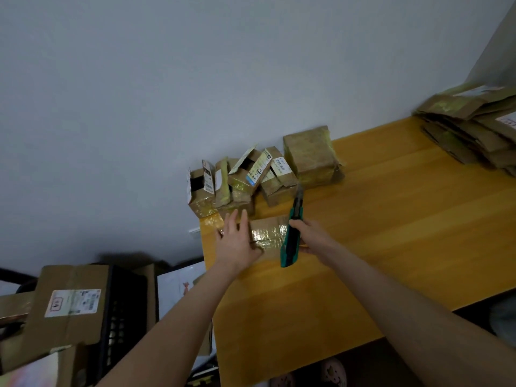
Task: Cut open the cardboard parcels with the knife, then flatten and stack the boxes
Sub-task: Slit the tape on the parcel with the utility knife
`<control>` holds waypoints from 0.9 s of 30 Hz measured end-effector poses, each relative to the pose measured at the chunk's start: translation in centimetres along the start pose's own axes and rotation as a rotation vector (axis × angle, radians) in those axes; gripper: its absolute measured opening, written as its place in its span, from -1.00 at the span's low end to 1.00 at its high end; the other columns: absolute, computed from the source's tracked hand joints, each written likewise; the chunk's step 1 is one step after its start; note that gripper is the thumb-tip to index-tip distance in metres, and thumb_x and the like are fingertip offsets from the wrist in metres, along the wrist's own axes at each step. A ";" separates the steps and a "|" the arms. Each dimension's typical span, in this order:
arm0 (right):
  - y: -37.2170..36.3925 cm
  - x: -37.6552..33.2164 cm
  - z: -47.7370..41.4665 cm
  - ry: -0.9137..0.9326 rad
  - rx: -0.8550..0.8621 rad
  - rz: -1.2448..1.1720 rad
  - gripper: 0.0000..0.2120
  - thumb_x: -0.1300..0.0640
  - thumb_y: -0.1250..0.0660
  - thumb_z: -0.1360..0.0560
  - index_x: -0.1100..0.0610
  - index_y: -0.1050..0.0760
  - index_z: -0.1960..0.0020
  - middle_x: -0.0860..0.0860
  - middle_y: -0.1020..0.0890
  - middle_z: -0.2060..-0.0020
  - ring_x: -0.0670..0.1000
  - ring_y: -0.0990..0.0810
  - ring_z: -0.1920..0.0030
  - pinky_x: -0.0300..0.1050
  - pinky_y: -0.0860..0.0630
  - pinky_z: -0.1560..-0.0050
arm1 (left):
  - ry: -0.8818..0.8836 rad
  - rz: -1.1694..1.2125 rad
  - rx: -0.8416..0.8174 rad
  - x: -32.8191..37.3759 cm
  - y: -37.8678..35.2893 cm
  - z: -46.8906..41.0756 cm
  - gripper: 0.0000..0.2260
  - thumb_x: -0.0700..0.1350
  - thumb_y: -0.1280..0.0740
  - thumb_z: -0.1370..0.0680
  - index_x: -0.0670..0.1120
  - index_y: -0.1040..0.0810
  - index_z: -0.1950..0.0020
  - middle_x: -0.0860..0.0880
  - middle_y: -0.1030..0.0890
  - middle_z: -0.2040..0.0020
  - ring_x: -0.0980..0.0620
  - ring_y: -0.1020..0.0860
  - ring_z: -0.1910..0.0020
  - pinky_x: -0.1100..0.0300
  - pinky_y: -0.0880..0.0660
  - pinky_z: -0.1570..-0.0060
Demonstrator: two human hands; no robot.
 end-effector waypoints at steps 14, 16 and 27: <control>4.6 1.0 0.2 0.304 0.061 0.498 -0.77 0.08 -0.22 -0.61 0.10 -0.47 -0.23 0.01 -0.52 0.23 -0.01 -0.49 0.25 -0.26 -0.32 0.35 | -0.144 -0.265 -0.094 5.0 -1.1 -2.6 -0.01 0.08 -0.47 -0.42 -0.10 0.15 -0.58 -0.13 -0.08 -0.52 -0.17 -0.03 -0.54 -0.29 -0.03 -0.46; 5.3 1.6 0.7 0.309 0.064 0.588 -0.62 0.02 -0.23 -0.60 -0.03 -0.38 -0.41 -0.03 -0.57 0.21 -0.03 -0.53 0.27 -0.24 -0.37 0.36 | -0.147 -0.240 -0.095 5.0 -1.1 -2.8 -0.02 0.08 -0.47 -0.42 -0.10 0.13 -0.58 -0.13 -0.09 -0.51 -0.16 -0.03 -0.53 -0.28 -0.01 -0.46; 5.0 0.0 0.5 0.318 0.052 0.875 -0.50 -0.05 -0.21 -0.60 -0.14 -0.20 -0.51 0.00 -0.61 -0.05 -0.05 -0.51 0.19 -0.26 -0.30 0.42 | -0.145 -0.206 -0.105 5.0 -1.4 -2.9 -0.01 0.07 -0.48 -0.40 -0.08 0.12 -0.59 -0.12 -0.09 -0.51 -0.15 -0.02 -0.53 -0.29 0.03 -0.47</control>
Point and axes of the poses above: each hand's wrist, its own z-axis away from the middle knuckle, its own y-axis out of the back of the hand, x = y × z, the point moved 9 cm from there along -z, towards the middle knuckle
